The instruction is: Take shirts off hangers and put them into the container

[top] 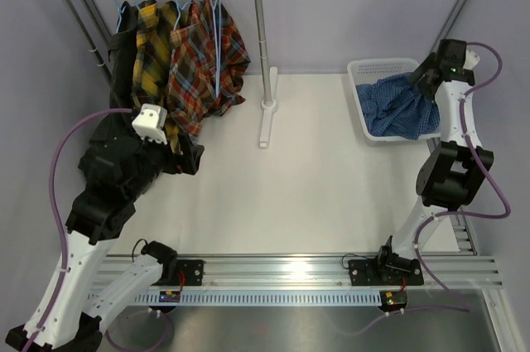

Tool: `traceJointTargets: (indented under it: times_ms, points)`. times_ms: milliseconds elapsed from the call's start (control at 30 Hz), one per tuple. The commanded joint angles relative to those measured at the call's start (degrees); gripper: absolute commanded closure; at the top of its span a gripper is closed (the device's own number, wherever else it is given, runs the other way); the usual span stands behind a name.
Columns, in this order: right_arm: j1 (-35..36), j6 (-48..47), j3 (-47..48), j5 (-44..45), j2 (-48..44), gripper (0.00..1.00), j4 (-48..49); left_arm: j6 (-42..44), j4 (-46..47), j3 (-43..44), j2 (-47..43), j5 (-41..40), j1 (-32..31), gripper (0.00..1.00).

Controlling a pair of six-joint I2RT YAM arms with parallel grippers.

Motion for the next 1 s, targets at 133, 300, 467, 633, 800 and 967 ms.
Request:
traceJointTargets:
  times_ms: [133,300,467,633,800,967]
  points:
    - [0.3,5.1,-5.3,2.1,4.0,0.05,0.6,0.7,1.1,2.9,0.5,1.6,-0.2,0.01]
    - [0.3,1.5,-4.0,-10.8,8.5,0.05,3.8,0.4,1.2,2.6,0.9,1.7,-0.2,0.01]
    - [1.1,-2.7,-0.6,-19.9,15.4,0.07,2.0,0.3,1.2,2.5,1.6,1.7,-0.2,0.01]
    - [1.7,-4.2,4.3,-21.6,21.0,0.07,-4.6,0.5,1.1,2.1,1.1,1.7,-0.2,0.01]
    - [2.5,-5.8,4.3,-19.7,20.0,0.06,-6.1,0.5,1.2,1.3,-0.1,1.7,-0.2,0.01]
    - [3.0,-7.8,3.5,-16.2,10.6,0.05,-5.5,0.6,1.1,2.1,-0.6,1.7,-0.2,0.01]
